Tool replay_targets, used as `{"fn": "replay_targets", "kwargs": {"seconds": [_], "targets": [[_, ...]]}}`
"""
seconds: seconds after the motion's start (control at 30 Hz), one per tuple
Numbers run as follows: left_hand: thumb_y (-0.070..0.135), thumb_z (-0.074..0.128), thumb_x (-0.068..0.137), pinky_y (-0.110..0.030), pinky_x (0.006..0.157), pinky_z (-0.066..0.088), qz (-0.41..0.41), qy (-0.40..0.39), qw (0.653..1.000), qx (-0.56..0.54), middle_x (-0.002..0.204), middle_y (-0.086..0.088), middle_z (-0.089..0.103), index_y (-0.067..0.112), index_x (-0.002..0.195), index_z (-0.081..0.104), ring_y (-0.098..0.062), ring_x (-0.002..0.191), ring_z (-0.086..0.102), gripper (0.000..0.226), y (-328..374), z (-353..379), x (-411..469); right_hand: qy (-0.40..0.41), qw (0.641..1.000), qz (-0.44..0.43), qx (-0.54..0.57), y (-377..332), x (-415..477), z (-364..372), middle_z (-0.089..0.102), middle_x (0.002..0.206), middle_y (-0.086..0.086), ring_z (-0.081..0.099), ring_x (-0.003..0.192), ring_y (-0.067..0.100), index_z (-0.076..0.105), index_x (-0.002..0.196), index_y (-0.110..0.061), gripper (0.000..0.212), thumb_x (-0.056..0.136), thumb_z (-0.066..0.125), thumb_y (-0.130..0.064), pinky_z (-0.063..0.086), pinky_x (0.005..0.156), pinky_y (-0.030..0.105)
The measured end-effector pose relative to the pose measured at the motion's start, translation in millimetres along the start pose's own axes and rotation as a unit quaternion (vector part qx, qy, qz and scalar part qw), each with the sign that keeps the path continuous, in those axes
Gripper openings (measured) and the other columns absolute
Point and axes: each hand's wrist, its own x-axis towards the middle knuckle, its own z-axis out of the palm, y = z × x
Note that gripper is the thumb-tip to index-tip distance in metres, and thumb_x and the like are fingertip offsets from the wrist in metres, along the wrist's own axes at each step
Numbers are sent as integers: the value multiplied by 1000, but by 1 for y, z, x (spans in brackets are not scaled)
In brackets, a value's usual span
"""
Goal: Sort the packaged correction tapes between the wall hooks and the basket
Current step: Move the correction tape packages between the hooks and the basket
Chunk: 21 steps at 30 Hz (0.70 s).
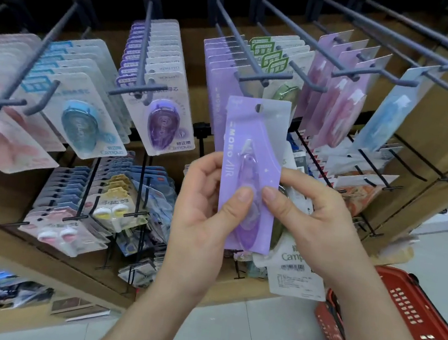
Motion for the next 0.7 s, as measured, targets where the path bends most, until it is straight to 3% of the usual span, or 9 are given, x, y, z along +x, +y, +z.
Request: {"fn": "replay_targets", "kwargs": {"seconds": [0.2, 0.33, 0.43, 0.5, 0.57, 0.7], "targets": [[18, 63, 84, -25, 80, 53, 34, 16, 995, 94, 95, 4, 72, 15, 110, 61, -11, 88, 66, 27, 23, -2, 31, -9, 1000, -2, 16, -8, 8, 5, 72, 113, -17, 63, 111, 0, 71, 110, -29, 23, 89, 62, -29, 44, 91, 11], [17, 63, 95, -32, 85, 55, 28, 35, 992, 118, 89, 9, 73, 12, 112, 66, -7, 87, 67, 18, 41, 6, 69, -26, 999, 2, 18, -11, 10, 4, 72, 109, -23, 63, 108, -5, 71, 106, -31, 21, 89, 60, -29, 42, 89, 7], [18, 67, 92, -32, 78, 57, 23, 46, 991, 123, 85, 3, 73, 6, 106, 71, -10, 81, 67, 18, 41, 11, 80, -28, 999, 6, 16, -12, 10, 1, 73, 108, -21, 64, 107, -4, 71, 107, -29, 22, 88, 60, -30, 43, 89, 8], [15, 68, 92, -30, 72, 54, 35, 47, 990, 129, 79, 3, 73, 11, 93, 73, -11, 76, 66, 7, 39, 14, 81, -32, 999, 8, 15, -13, 10, -1, 73, 106, -21, 64, 104, -5, 72, 106, -28, 22, 87, 60, -30, 43, 87, 6], [14, 66, 93, -31, 70, 52, 50, 62, 987, 138, 75, 4, 71, 15, 84, 72, -12, 73, 64, 12, 38, 18, 81, -37, 999, 13, 28, -14, 10, -2, 74, 104, -21, 66, 101, -5, 72, 104, -27, 21, 86, 61, -29, 44, 84, 6], [13, 61, 97, -33, 66, 51, 70, 73, 983, 152, 72, 5, 70, 18, 80, 70, -12, 70, 62, 19, 36, 20, 82, -40, 999, 31, 5, -10, 7, -6, 72, 112, -19, 63, 113, 0, 73, 109, -31, 28, 81, 69, -36, 44, 102, 27]]}}
